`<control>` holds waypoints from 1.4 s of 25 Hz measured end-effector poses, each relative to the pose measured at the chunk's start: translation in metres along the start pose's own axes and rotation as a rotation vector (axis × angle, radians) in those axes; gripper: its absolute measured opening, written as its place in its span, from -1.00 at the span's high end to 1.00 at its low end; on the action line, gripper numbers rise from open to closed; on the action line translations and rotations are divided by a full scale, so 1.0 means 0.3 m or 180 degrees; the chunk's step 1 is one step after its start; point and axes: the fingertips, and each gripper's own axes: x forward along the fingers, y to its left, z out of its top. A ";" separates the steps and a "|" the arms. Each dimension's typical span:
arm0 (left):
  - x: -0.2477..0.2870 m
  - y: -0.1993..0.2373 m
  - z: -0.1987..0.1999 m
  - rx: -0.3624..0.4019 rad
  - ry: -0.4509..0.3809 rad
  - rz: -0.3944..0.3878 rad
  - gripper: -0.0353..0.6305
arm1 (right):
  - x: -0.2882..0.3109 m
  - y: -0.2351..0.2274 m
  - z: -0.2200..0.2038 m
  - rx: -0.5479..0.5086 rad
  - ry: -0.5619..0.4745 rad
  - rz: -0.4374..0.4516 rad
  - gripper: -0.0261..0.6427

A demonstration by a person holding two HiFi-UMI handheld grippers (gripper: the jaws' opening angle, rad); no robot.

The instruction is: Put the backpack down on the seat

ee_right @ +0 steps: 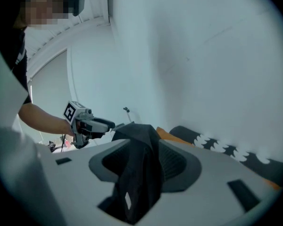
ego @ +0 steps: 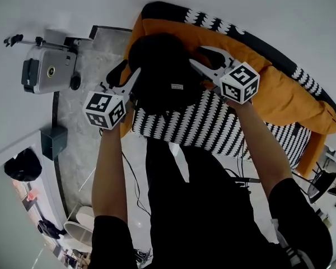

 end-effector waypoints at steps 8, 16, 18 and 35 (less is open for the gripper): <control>-0.152 -0.198 0.271 0.0138 -0.0548 -0.0200 0.54 | -0.193 0.148 0.280 -0.0382 -0.0467 0.0100 0.56; -0.294 -0.490 0.612 0.0320 -0.1130 -0.0515 0.78 | -0.499 0.361 0.593 -0.0823 -0.1029 0.0267 0.81; -0.337 -0.550 0.674 0.0364 -0.1222 -0.0611 0.79 | -0.570 0.407 0.632 -0.0902 -0.1102 0.0260 0.83; -0.669 -1.038 0.601 0.1023 -0.1300 -0.1454 0.82 | -1.105 0.778 0.509 -0.0953 -0.1333 -0.0494 0.84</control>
